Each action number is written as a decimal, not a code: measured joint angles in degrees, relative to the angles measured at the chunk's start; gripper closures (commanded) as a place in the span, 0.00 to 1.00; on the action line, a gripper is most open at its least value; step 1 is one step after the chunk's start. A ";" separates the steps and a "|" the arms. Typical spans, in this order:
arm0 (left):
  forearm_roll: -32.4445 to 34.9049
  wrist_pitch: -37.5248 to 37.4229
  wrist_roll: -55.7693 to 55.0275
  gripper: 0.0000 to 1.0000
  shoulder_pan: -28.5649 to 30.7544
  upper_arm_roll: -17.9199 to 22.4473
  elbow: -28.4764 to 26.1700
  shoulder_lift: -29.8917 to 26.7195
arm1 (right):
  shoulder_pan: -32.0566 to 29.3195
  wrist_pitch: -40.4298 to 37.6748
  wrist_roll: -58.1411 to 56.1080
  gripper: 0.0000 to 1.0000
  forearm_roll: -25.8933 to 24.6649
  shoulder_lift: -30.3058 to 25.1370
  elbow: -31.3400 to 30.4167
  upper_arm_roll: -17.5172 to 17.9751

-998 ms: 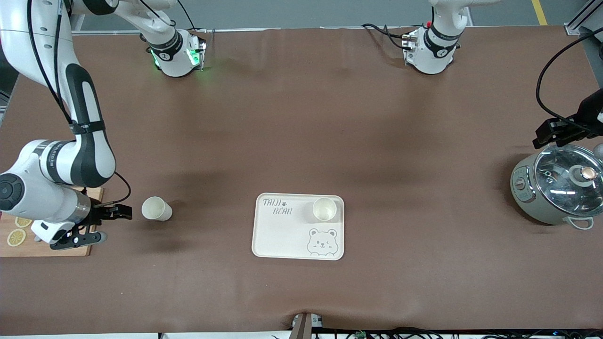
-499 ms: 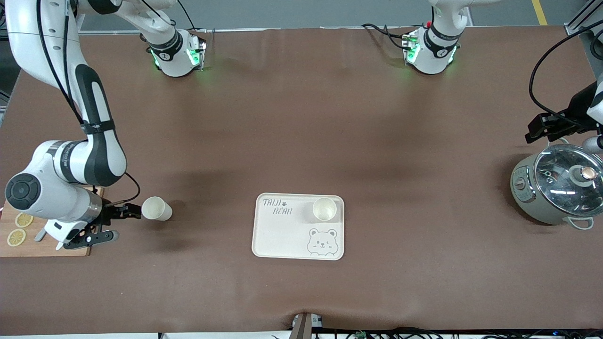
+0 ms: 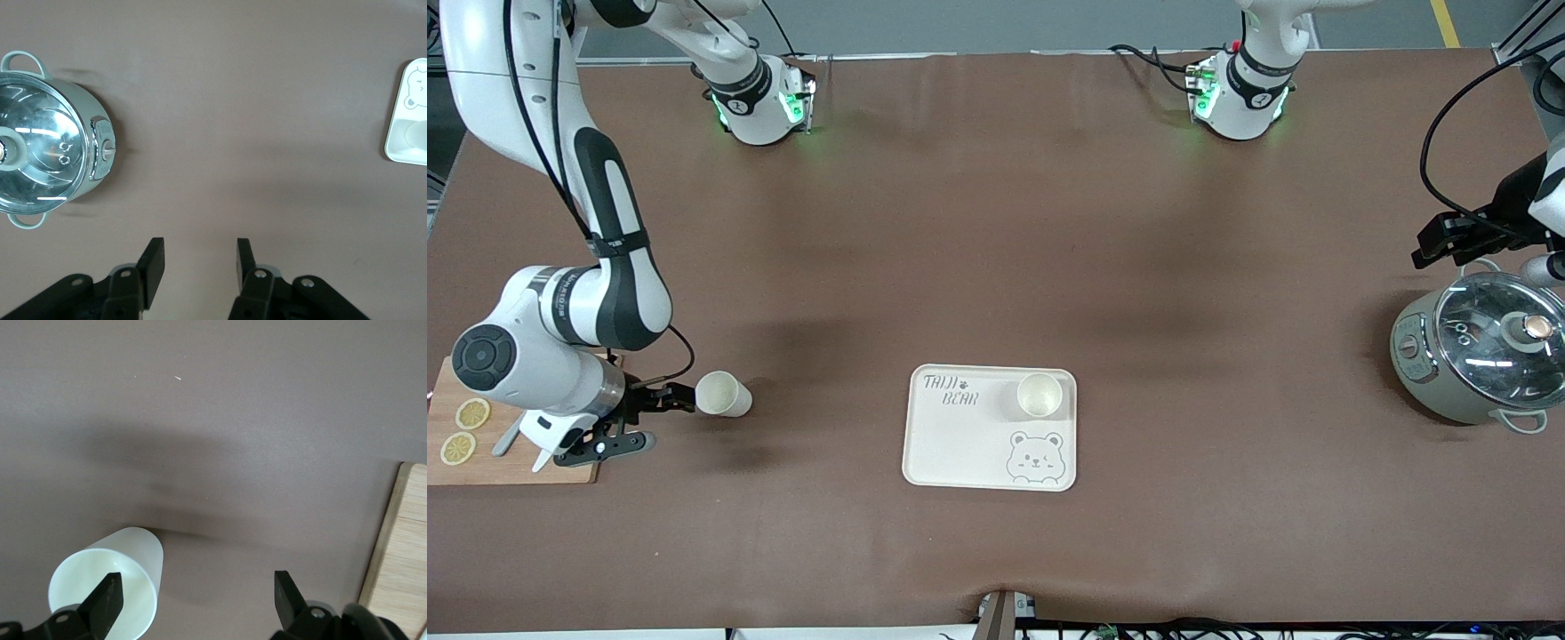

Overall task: Place white IKEA cup upright on tray with both arms
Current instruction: 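Move the right gripper down over the cup beside the cutting board, then close the right gripper on the cup rim and lift it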

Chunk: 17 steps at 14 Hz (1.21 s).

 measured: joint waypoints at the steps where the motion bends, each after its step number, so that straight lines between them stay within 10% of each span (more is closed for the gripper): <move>1: 0.00 0.10 0.00 0.47 -0.16 0.10 -0.34 -0.18 | -0.02 0.76 -0.19 0.00 0.00 0.15 -0.60 0.00; 17: 0.64 1.16 0.29 0.44 -1.99 1.66 -4.27 -1.93 | 0.06 2.55 -1.92 0.00 0.36 1.31 -4.25 0.40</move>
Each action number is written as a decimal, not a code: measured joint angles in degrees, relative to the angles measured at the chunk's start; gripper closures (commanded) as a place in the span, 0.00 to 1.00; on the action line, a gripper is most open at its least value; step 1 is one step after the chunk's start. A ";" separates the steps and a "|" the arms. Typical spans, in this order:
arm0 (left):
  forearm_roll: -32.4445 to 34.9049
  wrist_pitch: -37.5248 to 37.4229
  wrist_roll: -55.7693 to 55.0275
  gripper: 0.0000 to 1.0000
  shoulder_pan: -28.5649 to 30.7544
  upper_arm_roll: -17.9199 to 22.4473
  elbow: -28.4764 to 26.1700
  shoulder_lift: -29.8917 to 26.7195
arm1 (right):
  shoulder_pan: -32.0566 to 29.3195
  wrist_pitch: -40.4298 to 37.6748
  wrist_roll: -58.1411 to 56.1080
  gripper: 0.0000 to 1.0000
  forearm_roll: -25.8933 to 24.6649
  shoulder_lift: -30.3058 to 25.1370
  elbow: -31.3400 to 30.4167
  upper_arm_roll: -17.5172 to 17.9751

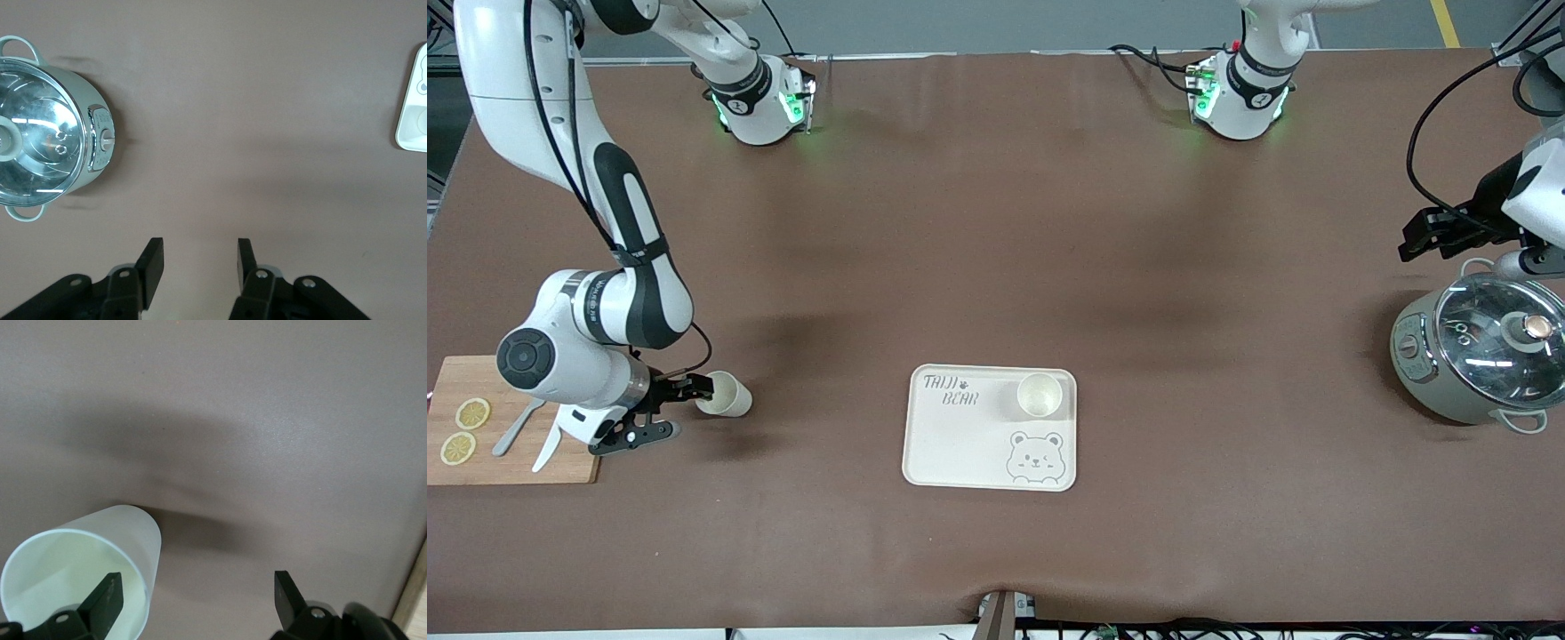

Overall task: Place white IKEA cup upright on tray with both arms
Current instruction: 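Close the right gripper on the cup rim and lift it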

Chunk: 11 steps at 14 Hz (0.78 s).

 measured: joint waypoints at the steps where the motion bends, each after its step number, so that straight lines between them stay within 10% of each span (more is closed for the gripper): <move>1: 0.01 0.00 0.00 0.42 -0.02 0.00 0.00 0.00 | 0.04 0.00 -0.02 0.00 0.46 0.00 -0.01 0.07; 6: 0.01 0.02 0.04 0.22 -0.13 0.00 -0.04 0.00 | 0.17 0.25 -0.08 0.00 1.28 0.00 -0.42 0.15; 7: 0.02 0.05 0.05 0.00 -0.13 0.00 -0.05 0.00 | 0.17 0.59 -0.08 0.00 1.29 0.00 -0.57 0.15; 11: 0.02 0.77 0.06 0.00 -0.14 0.00 -0.07 0.00 | 0.18 1.28 -0.08 0.03 1.31 0.00 -0.85 0.16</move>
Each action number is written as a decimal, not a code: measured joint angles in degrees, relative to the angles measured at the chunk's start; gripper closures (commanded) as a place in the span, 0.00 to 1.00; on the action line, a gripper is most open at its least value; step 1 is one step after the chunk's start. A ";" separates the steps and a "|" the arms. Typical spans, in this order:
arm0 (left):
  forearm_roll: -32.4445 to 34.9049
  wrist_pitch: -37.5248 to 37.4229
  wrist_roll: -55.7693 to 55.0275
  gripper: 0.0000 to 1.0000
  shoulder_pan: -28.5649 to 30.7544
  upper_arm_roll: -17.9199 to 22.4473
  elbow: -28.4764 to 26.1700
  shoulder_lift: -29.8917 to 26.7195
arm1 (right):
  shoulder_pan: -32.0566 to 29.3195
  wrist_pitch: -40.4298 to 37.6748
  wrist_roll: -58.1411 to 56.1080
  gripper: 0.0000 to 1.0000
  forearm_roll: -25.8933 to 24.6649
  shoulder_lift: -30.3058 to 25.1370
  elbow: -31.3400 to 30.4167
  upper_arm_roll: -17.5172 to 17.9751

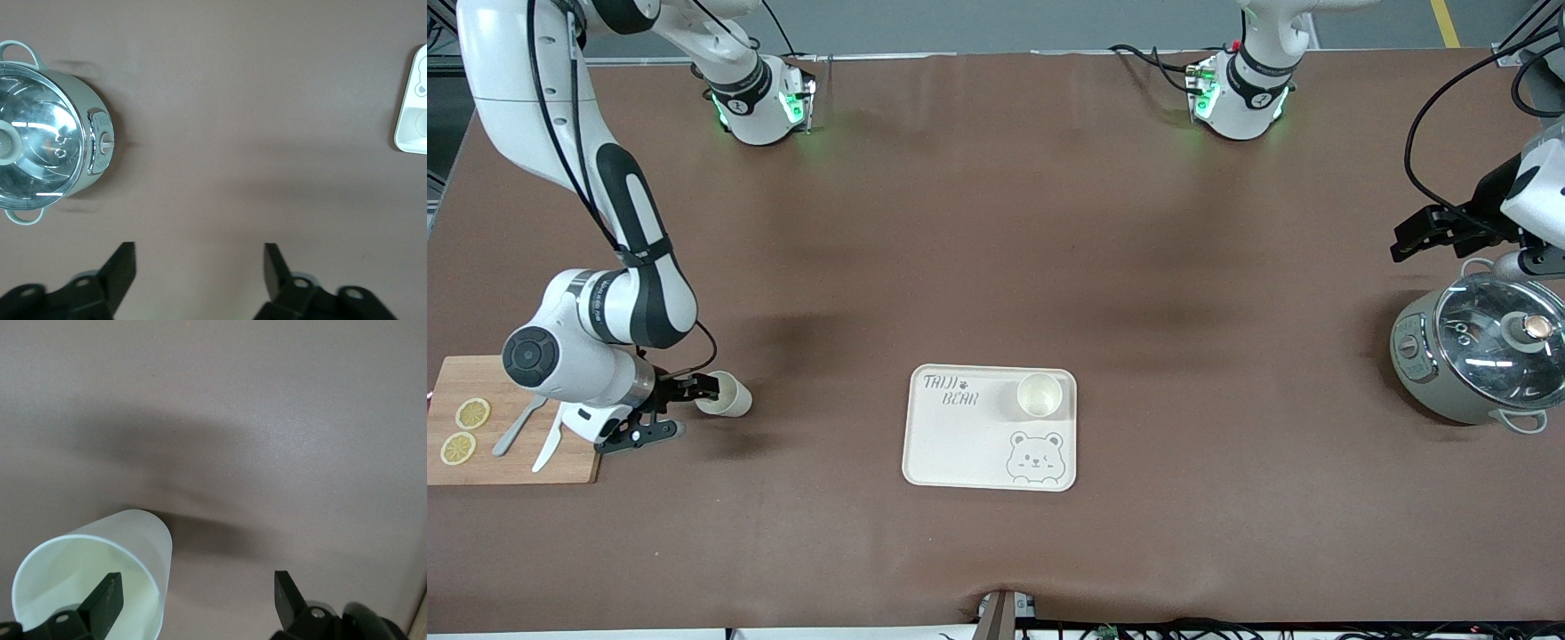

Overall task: Place white IKEA cup upright on tray with both arms
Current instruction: 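Close the right gripper on the cup rim and lift it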

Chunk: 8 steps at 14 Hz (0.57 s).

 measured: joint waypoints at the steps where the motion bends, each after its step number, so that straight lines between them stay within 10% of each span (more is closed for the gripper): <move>1: 0.00 0.07 0.01 0.00 0.00 0.00 0.00 0.00 | 0.00 0.02 0.00 0.16 0.00 0.00 0.00 0.00; 8: 0.00 0.72 0.48 0.00 -0.01 0.00 -0.11 0.00 | 0.00 0.05 -0.06 0.54 2.58 0.00 -0.03 0.00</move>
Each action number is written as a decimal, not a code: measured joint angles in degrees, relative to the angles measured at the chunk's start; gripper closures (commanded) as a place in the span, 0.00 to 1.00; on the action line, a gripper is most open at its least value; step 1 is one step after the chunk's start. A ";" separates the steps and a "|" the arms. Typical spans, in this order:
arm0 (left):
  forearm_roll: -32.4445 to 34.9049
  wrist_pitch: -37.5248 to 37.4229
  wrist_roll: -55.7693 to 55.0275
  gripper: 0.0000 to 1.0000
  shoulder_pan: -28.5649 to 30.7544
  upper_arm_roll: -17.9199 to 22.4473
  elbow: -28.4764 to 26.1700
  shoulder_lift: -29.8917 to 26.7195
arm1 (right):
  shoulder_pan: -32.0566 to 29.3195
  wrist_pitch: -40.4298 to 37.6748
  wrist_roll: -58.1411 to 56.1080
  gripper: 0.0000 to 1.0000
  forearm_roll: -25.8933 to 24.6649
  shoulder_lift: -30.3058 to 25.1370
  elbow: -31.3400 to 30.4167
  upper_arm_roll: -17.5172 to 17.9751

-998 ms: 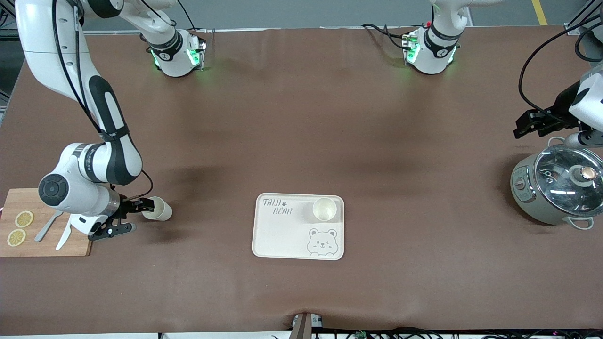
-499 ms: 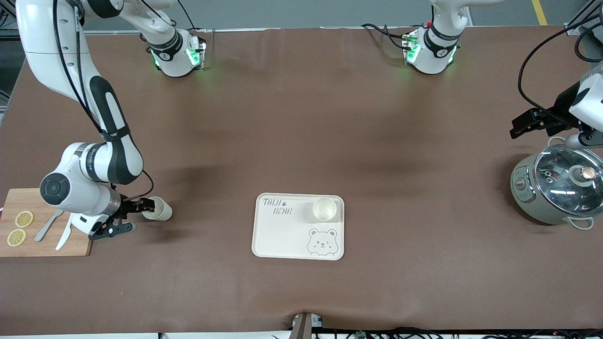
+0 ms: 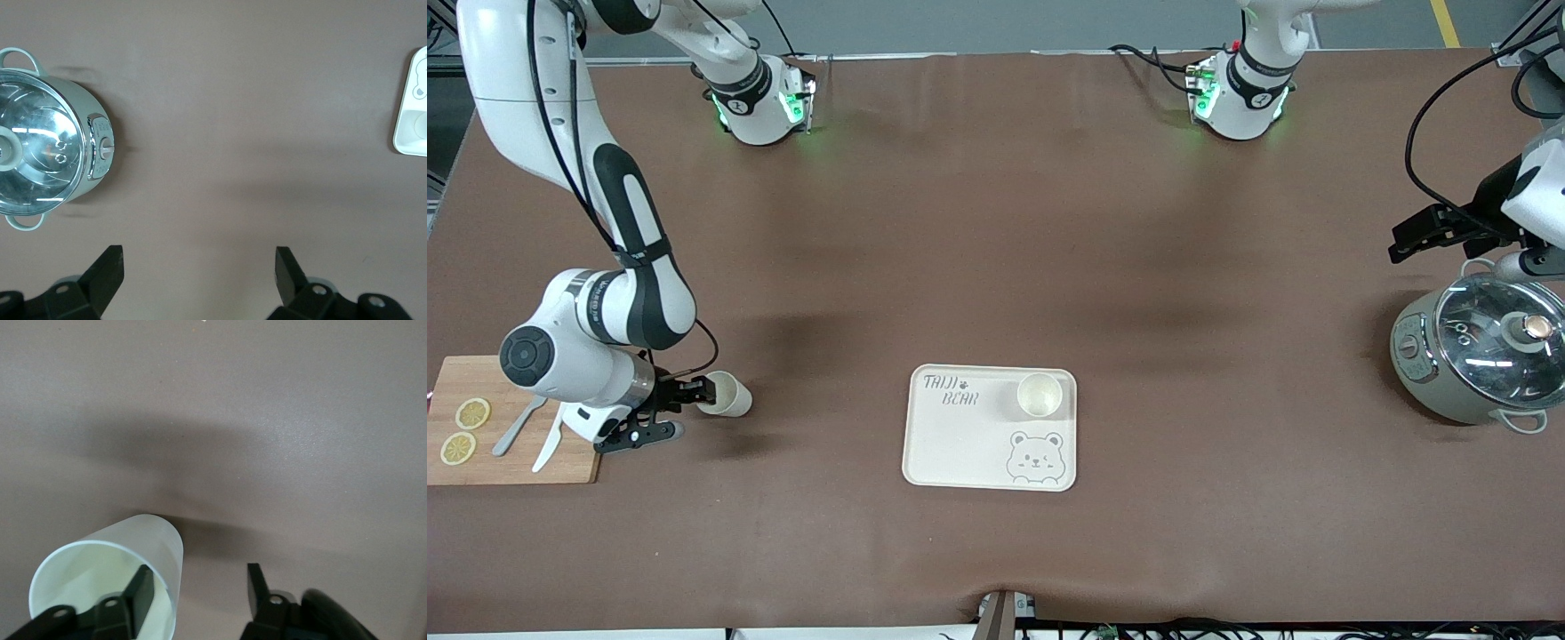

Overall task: Place white IKEA cup upright on tray with both arms
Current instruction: 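Close the right gripper on the cup rim and lift it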

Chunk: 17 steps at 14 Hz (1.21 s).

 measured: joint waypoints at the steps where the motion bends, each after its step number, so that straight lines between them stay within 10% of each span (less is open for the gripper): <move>1: 0.00 0.07 0.00 0.00 0.00 0.00 -0.04 0.00 | 0.00 0.00 0.00 0.60 0.08 0.00 -0.01 0.00; 10: 0.30 0.24 0.18 0.00 -0.07 0.00 -0.47 0.00 | 0.00 0.00 0.00 0.97 0.33 0.00 -0.04 0.00; 17: 1.93 0.25 1.20 0.00 -0.27 -0.29 -1.50 0.01 | 0.09 -0.14 0.00 1.00 0.77 -0.19 -0.02 0.19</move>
